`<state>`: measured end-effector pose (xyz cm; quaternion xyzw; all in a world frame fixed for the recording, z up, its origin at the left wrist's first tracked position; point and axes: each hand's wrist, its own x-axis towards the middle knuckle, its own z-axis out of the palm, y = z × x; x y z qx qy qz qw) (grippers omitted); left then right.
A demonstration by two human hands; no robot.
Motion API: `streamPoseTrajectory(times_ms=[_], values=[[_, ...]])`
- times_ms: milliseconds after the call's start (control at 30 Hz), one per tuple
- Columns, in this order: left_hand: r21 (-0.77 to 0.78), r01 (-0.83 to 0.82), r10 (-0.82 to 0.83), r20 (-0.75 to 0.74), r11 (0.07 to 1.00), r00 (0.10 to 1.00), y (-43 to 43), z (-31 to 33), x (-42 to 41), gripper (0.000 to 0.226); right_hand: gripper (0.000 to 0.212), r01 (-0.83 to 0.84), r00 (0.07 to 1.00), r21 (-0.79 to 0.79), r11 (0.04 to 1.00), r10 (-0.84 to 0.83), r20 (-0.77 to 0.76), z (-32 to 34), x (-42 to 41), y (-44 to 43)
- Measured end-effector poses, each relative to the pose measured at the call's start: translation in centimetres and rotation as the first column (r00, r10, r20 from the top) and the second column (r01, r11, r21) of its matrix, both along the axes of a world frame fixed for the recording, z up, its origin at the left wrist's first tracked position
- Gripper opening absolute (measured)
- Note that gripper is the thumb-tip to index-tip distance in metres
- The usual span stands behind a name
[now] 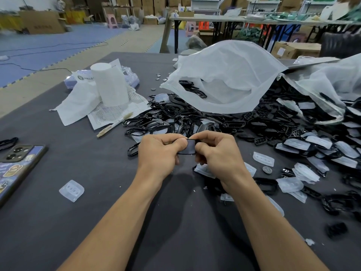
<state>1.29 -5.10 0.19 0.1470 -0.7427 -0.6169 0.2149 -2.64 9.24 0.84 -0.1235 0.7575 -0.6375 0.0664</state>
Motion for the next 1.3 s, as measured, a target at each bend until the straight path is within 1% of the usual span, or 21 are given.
streamPoseTrajectory(times_ms=[100, 167, 233, 300, 400, 467, 500, 533, 567, 633, 700, 800, 867, 900, 933, 967, 1033, 1100, 1167, 1233, 1300], values=[[0.018, 0.017, -0.017, -0.004, 1.0, 1.0, -0.1, -0.1, 0.0, 0.032, 0.01, 0.007, 0.996, 0.099, 0.995, 0.002, -0.093, -0.2, 0.3, -0.1], [0.022, 0.047, -0.047, 0.0, 0.999, 0.999, -0.2, -0.2, 0.0, 0.029, 0.012, 0.043, 0.993, 0.126, 0.991, -0.029, -0.114, -0.3, 0.3, -0.2], [0.035, 0.105, -0.106, 0.019, 0.994, 0.994, -0.2, -0.1, 0.2, 0.026, 0.021, 0.07, 0.995, 0.096, 0.993, -0.063, -0.076, -0.3, 0.1, -0.2], [0.056, 0.179, -0.181, 0.031, 0.982, 0.983, -0.2, 0.0, 0.4, 0.03, 0.028, 0.087, 0.996, 0.078, 0.993, -0.084, -0.036, -0.2, -0.2, 0.0], [0.075, 0.245, -0.249, 0.041, 0.967, 0.968, -0.4, 0.1, 0.6, 0.037, 0.028, 0.069, 0.997, 0.034, 0.997, -0.07, 0.032, -0.1, -0.3, 0.3], [0.126, 0.245, -0.253, 0.044, 0.961, 0.967, -0.4, 0.1, 0.6, 0.038, 0.025, 0.05, 0.998, 0.05, 0.997, -0.052, 0.035, -0.1, -0.3, 0.4], [0.15, 0.238, -0.247, 0.048, 0.96, 0.968, -0.4, 0.1, 0.5, 0.04, 0.023, 0.05, 0.999, 0.083, 0.995, -0.051, 0.005, -0.2, -0.3, 0.5], [0.169, 0.227, -0.239, 0.053, 0.959, 0.969, -0.4, 0.1, 0.5, 0.04, 0.021, 0.06, 0.997, 0.137, 0.989, -0.052, -0.062, -0.1, -0.2, 0.6], [0.185, 0.218, -0.232, 0.058, 0.958, 0.971, -0.3, 0.1, 0.5, 0.039, 0.024, 0.072, 0.986, 0.207, 0.976, -0.039, -0.161, 0.1, 0.0, 0.7], [0.218, 0.206, -0.225, 0.067, 0.954, 0.972, -0.3, -0.1, 0.4, 0.035, 0.039, 0.064, 0.943, 0.344, 0.937, 0.057, -0.329, 0.5, 0.5, 1.0], [0.235, 0.197, -0.221, 0.083, 0.952, 0.972, -0.3, -0.4, 0.4, 0.03, 0.045, 0.038, 0.925, 0.435, 0.9, 0.133, -0.356, 0.9, 1.1, 1.0], [0.165, 0.191, -0.211, 0.115, 0.968, 0.971, 0.3, -0.6, 0.5, 0.023, 0.04, 0.096, 0.931, 0.477, 0.873, 0.09, -0.352, 1.2, 1.4, 1.2], [0.164, 0.168, -0.187, 0.109, 0.972, 0.976, 0.8, -0.6, 0.6, 0.014, 0.039, 0.125, 0.943, 0.508, 0.852, 0.056, -0.327, 1.6, 0.9, 2.4], [0.159, 0.138, -0.156, 0.105, 0.978, 0.982, 0.9, -0.6, 0.6, 0.017, 0.039, 0.142, 0.951, 0.531, 0.836, 0.034, -0.307, 1.9, 0.2, 3.6], [0.106, 0.099, -0.111, 0.104, 0.989, 0.988, 0.8, -0.7, 0.6, 0.02, 0.039, 0.165, 0.957, 0.559, 0.812, 0.005, -0.29, 2.3, -0.6, 5.0], [-0.002, 0.06, -0.06, 0.106, 0.998, 0.993, 0.7, -0.8, 0.7, 0.02, 0.039, 0.198, 0.961, 0.594, 0.78, -0.035, -0.275, 2.7, -1.7, 6.7], [-0.216, -0.004, 0.027, 0.106, 0.976, 0.994, 0.8, -0.7, 1.0, 0.017, 0.038, 0.282, 0.956, 0.675, 0.682, -0.138, -0.26, 3.6, -3.9, 10.5], [-0.287, -0.042, 0.075, 0.106, 0.957, 0.992, 1.0, -0.5, 1.2, 0.016, 0.036, 0.344, 0.939, 0.75, 0.565, -0.229, -0.258, 4.4, -5.9, 13.7], [-0.325, -0.073, 0.115, 0.111, 0.943, 0.987, 1.1, -0.5, 1.2, 0.016, 0.035, 0.343, 0.933, 0.804, 0.487, -0.277, -0.23, 4.9, -7.4, 16.0], [-0.371, -0.106, 0.155, 0.102, 0.922, 0.983, 1.1, -0.5, 1.1, 0.018, 0.042, 0.31, 0.938, 0.827, 0.47, -0.295, -0.183, 5.0, -8.1, 17.3], [-0.44, -0.148, 0.203, 0.079, 0.886, 0.976, 1.1, -0.6, 1.0, 0.02, 0.051, 0.312, 0.942, 0.804, 0.506, -0.276, -0.191, 4.9, -8.3, 17.3]])
